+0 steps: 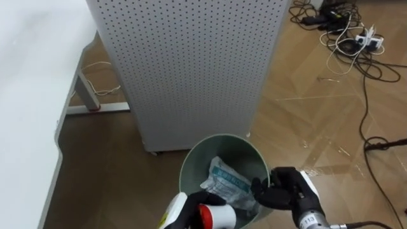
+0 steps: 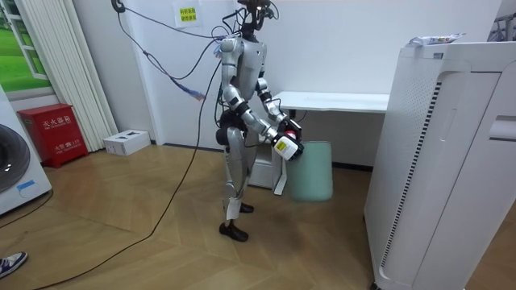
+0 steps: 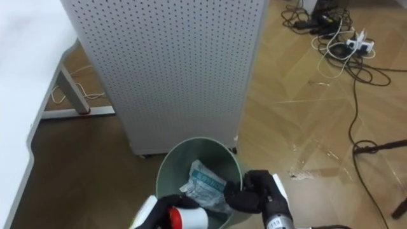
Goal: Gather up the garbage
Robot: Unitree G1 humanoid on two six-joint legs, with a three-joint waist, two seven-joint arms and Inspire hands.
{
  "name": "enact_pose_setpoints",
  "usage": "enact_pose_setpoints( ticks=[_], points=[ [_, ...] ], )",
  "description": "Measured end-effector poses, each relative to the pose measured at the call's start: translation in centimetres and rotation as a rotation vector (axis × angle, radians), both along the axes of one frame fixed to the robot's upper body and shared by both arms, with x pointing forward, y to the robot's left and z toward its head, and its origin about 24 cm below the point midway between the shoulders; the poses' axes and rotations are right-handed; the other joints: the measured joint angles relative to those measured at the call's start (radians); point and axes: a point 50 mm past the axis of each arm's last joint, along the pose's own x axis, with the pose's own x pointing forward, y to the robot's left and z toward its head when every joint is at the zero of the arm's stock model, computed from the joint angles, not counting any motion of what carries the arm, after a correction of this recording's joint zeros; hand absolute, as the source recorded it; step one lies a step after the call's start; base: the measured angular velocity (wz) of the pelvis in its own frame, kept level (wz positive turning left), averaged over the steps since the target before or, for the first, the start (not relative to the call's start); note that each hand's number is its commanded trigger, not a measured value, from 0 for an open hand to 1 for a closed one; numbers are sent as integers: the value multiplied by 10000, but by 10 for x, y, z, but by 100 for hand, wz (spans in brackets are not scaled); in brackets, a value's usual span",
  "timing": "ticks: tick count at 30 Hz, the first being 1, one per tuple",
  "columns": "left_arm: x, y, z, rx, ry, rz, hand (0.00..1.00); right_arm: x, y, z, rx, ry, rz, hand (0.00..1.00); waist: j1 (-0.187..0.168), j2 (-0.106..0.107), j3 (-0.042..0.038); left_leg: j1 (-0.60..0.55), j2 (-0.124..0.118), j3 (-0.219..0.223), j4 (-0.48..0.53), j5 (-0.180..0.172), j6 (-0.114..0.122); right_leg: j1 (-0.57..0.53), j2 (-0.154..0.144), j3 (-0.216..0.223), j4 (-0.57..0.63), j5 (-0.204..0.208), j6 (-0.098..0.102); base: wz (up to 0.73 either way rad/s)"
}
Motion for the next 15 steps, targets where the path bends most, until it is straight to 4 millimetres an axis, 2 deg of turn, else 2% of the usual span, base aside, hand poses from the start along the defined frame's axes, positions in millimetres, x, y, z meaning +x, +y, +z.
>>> enact_pose_setpoints(
  ticks=[2, 12, 13, 14, 15],
  points=[
    [0, -2, -4, 157, 143, 92, 100, 0, 1, 0, -40, 18, 115, 100, -5, 42, 36, -12, 1, 0, 0, 0, 0, -16, 2, 10, -1, -1, -1, -2],
    [3, 6, -5, 647, -126, 608, 100, -5, 20, -6, -39, 208, 787, 100, -172, 47, 38, -464, 11, -27, 242, 0, -1, -408, 5, 112, 84, -1, -3, -1],
    [4, 6, -5, 680, -196, 730, 100, -8, 23, -8, -66, 294, 947, 100, -218, 47, 41, -487, 10, -1, 470, -2, -4, -377, -30, 353, 164, 5, -15, 6],
    [8, 8, -4, 786, -231, 780, 100, -11, 29, -11, 33, 408, 1077, 100, -292, -30, 149, -982, -22, 117, 1609, -59, -177, -46, -177, 980, -18, 26, -42, 20],
    [10, 8, -3, 817, -263, 776, 100, -12, 28, -13, 34, 504, 1077, 100, -310, -127, 273, -1321, -22, 203, 2226, -146, -243, 136, -250, 1555, -171, 25, -39, 46]
  ],
)
